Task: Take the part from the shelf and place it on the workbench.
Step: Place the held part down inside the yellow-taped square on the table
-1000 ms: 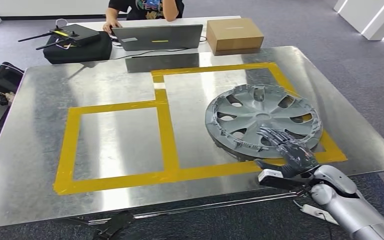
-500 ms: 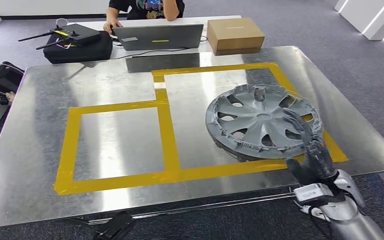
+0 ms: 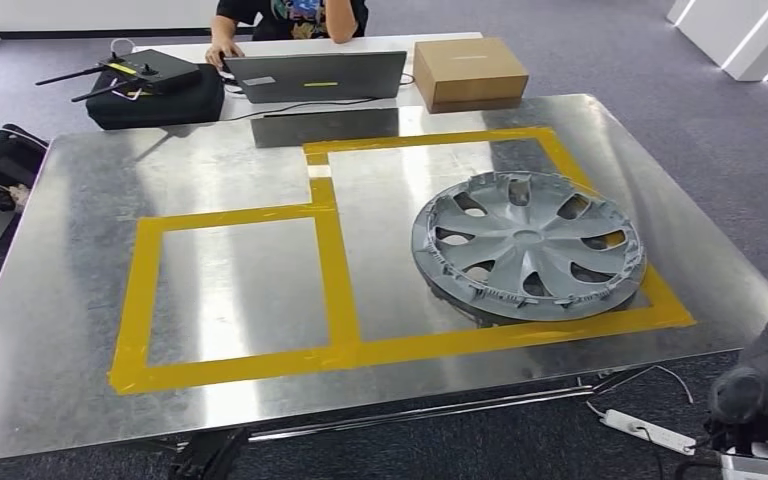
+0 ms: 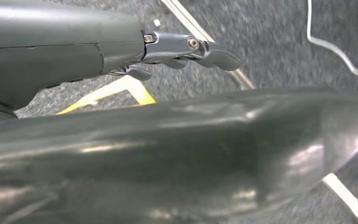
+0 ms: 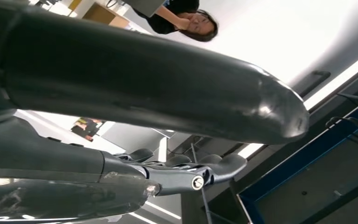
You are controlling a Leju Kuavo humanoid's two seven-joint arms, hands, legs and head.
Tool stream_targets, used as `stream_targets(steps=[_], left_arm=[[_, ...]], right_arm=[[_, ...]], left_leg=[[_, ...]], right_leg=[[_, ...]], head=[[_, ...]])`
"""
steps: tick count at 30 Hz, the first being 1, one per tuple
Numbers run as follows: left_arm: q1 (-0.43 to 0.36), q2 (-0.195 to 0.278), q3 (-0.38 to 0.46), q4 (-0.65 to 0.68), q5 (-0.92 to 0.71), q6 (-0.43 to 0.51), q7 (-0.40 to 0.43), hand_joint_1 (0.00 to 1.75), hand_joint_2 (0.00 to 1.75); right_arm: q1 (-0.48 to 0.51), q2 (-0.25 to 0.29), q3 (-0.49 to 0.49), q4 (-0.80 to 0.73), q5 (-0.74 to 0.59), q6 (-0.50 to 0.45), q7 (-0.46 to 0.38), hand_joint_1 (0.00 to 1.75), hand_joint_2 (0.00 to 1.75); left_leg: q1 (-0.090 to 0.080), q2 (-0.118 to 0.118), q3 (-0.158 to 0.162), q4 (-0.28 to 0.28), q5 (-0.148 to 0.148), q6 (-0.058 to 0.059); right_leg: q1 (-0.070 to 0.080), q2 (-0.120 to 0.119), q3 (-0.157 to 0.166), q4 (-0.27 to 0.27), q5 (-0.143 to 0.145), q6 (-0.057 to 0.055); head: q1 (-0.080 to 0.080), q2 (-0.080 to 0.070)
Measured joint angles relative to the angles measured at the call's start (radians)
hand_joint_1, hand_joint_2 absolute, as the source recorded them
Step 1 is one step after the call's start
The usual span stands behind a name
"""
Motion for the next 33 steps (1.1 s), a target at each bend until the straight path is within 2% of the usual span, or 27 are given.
stream_targets(steps=[2,3,4,5,7,8,9,12,13,14,16,17,18,19,20,22,23,24,25,27,28,29,30,32,33], left_arm=[[0.000,0.000,0.008,0.000,0.000,0.000,0.000,0.00,0.00],[0.000,0.001,0.011,0.000,0.000,-0.001,0.000,0.00,0.00],[0.000,0.001,0.015,0.000,-0.001,-0.002,0.001,0.00,0.00],[0.000,0.002,0.017,0.000,-0.002,-0.003,0.001,0.00,0.00],[0.000,0.007,0.019,0.000,-0.004,-0.005,0.001,0.00,0.00],[0.000,0.009,0.020,0.000,-0.004,-0.006,0.001,0.00,0.00],[0.000,0.012,0.021,0.000,-0.005,-0.006,0.001,0.00,0.00],[0.004,0.015,0.022,0.000,-0.009,-0.006,0.001,0.00,0.00],[0.005,0.017,0.022,0.000,-0.010,-0.006,0.001,0.00,0.00],[0.007,0.018,0.022,0.000,-0.010,-0.006,0.001,0.00,0.00],[0.008,0.018,0.022,0.000,-0.012,-0.006,0.001,0.00,0.00],[0.009,0.018,0.023,0.000,-0.012,-0.006,0.000,0.00,0.00],[0.010,0.018,0.023,0.000,-0.012,-0.006,0.000,0.00,0.00],[0.012,0.018,0.023,0.000,-0.012,-0.006,0.000,0.00,0.00],[0.013,0.019,0.024,0.000,-0.013,-0.006,0.000,0.00,0.00],[0.014,0.020,0.026,0.000,-0.013,-0.007,-0.002,0.00,0.00],[0.013,0.020,0.028,0.000,-0.013,-0.008,-0.002,0.00,0.00],[0.013,0.020,0.030,0.000,-0.014,-0.008,-0.004,0.00,0.00],[0.013,0.019,0.033,0.000,-0.014,-0.010,-0.004,0.00,0.00],[0.015,0.018,0.036,0.000,-0.014,-0.012,-0.007,0.00,0.00],[0.016,0.018,0.037,0.000,-0.014,-0.014,-0.008,0.00,0.00],[0.016,0.018,0.039,0.000,-0.014,-0.015,-0.010,0.00,0.00],[0.017,0.018,0.040,0.000,-0.014,-0.015,-0.012,0.00,0.00],[0.018,0.017,0.041,0.000,-0.014,-0.017,-0.013,0.00,0.00],[0.019,0.017,0.041,0.000,-0.014,-0.017,-0.014,0.00,0.00]], right_arm=[[0.001,0.002,0.000,-0.001,0.015,-0.004,0.000,0.00,0.00],[0.002,0.002,0.000,-0.001,0.025,-0.008,0.000,0.00,0.00],[0.002,0.003,0.000,-0.001,0.037,-0.013,0.000,0.00,0.00],[0.000,0.003,0.000,-0.001,0.047,-0.018,-0.001,0.00,0.00],[-0.009,0.003,0.001,0.000,0.059,-0.026,0.000,0.00,0.00],[-0.013,0.003,0.001,0.000,0.062,-0.029,0.000,0.00,0.00],[-0.016,0.003,0.002,0.000,0.065,-0.032,0.000,0.00,0.00],[-0.022,0.003,0.004,0.000,0.068,-0.037,0.001,0.00,0.00],[-0.023,0.003,0.004,0.000,0.069,-0.038,0.001,0.00,0.00],[-0.023,0.003,0.004,0.000,0.069,-0.039,0.001,0.00,0.00],[-0.024,0.003,0.004,-0.001,0.069,-0.041,0.004,0.00,0.00],[-0.024,0.003,0.005,-0.001,0.069,-0.042,0.007,0.00,0.00],[-0.023,0.003,0.005,-0.001,0.069,-0.043,0.010,0.00,0.00],[-0.024,0.003,0.005,-0.001,0.070,-0.043,0.014,0.00,0.00],[-0.024,0.003,0.005,-0.001,0.070,-0.043,0.017,0.00,0.00],[-0.026,0.003,0.005,-0.001,0.070,-0.043,0.022,0.00,0.00],[-0.027,0.003,0.005,-0.001,0.069,-0.043,0.025,0.00,0.00],[-0.028,0.003,0.005,-0.001,0.069,-0.044,0.028,0.00,0.00],[-0.029,0.003,0.006,-0.001,0.069,-0.044,0.031,0.00,0.00],[-0.030,0.002,0.008,-0.001,0.068,-0.044,0.035,0.00,0.00],[-0.031,0.002,0.009,0.000,0.068,-0.044,0.037,0.00,0.00],[-0.033,0.001,0.010,0.000,0.068,-0.044,0.038,0.00,0.00],[-0.035,0.000,0.011,0.002,0.068,-0.044,0.039,0.00,0.00],[-0.038,-0.001,0.013,0.005,0.067,-0.043,0.041,0.00,0.00],[-0.039,-0.001,0.014,0.007,0.067,-0.043,0.043,0.00,0.00]], left_leg=[[0.000,0.001,-0.001,0.001,0.000,-0.001],[0.001,0.001,-0.002,0.001,0.001,-0.002],[0.003,0.001,-0.003,0.002,0.001,-0.005],[0.008,0.000,-0.004,0.004,0.001,-0.011],[0.013,-0.003,-0.009,0.015,-0.001,-0.029],[0.012,-0.004,-0.012,0.022,-0.001,-0.038],[0.009,-0.007,-0.016,0.029,0.000,-0.046],[0.009,-0.009,-0.031,0.042,0.003,-0.059],[0.011,-0.006,-0.041,0.057,-0.013,-0.062],[0.012,-0.003,-0.057,0.090,-0.042,-0.065],[0.012,0.001,-0.107,0.215,-0.125,-0.067],[0.012,0.001,-0.130,0.281,-0.159,-0.066],[0.011,0.001,-0.142,0.326,-0.176,-0.064],[0.009,0.001,-0.136,0.336,-0.174,-0.059],[0.007,0.001,-0.110,0.306,-0.157,-0.053],[0.000,0.001,-0.019,0.173,-0.114,-0.037],[-0.004,0.002,0.021,0.112,-0.102,-0.032],[-0.007,0.002,0.047,0.069,-0.097,-0.029],[-0.009,0.002,0.057,0.048,-0.097,-0.029],[-0.009,0.003,0.052,0.037,-0.087,-0.024],[-0.008,0.004,0.049,0.033,-0.081,-0.018],[-0.006,0.004,0.046,0.029,-0.074,-0.012],[-0.005,0.005,0.041,0.026,-0.067,-0.006],[-0.009,0.006,0.027,0.027,-0.056,0.001],[-0.011,0.006,0.019,0.027,-0.050,0.002]], right_leg=[[-0.002,0.000,-0.047,0.096,-0.036,0.005],[-0.004,0.000,-0.062,0.124,-0.037,0.008],[-0.007,0.000,-0.068,0.134,-0.025,0.013],[-0.012,-0.001,-0.051,0.099,0.007,0.019],[-0.022,0.002,0.018,-0.035,0.071,0.034],[-0.025,0.007,0.040,-0.077,0.086,0.034],[-0.027,0.012,0.049,-0.094,0.088,0.028],[-0.027,0.017,0.028,-0.078,0.087,-0.006],[-0.025,0.016,0.020,-0.076,0.091,-0.017],[-0.024,0.014,0.013,-0.076,0.096,-0.027],[-0.020,0.011,-0.003,-0.077,0.108,-0.042],[-0.017,0.008,-0.011,-0.077,0.114,-0.045],[-0.013,0.007,-0.019,-0.077,0.120,-0.048],[-0.010,0.006,-0.026,-0.077,0.125,-0.049],[-0.008,0.005,-0.032,-0.077,0.130,-0.049],[-0.004,0.005,-0.041,-0.077,0.138,-0.046],[-0.003,0.004,-0.044,-0.077,0.142,-0.042],[-0.002,0.004,-0.046,-0.077,0.147,-0.037],[-0.001,0.003,-0.047,-0.079,0.152,-0.031],[-0.003,0.002,-0.049,-0.085,0.161,-0.018],[-0.004,0.002,-0.053,-0.080,0.154,-0.013],[-0.004,0.001,-0.063,-0.058,0.134,-0.008],[-0.004,0.000,-0.081,-0.013,0.100,-0.005],[-0.003,0.000,-0.128,0.122,0.019,0.000],[-0.003,0.000,-0.142,0.174,-0.004,0.001]], head=[[0.000,0.000],[-0.001,0.000],[-0.001,0.000],[-0.001,0.000],[0.002,0.000],[0.004,0.000],[0.005,0.000],[-0.001,0.000],[-0.003,0.000],[-0.004,0.000],[-0.007,0.000],[-0.007,0.000],[-0.007,0.000],[-0.007,0.000],[-0.007,0.000],[-0.007,0.000],[-0.007,0.000],[-0.007,0.000],[-0.007,0.000],[-0.007,0.000],[-0.006,0.000],[-0.005,0.000],[-0.004,0.000],[-0.003,0.000],[-0.003,0.000]])
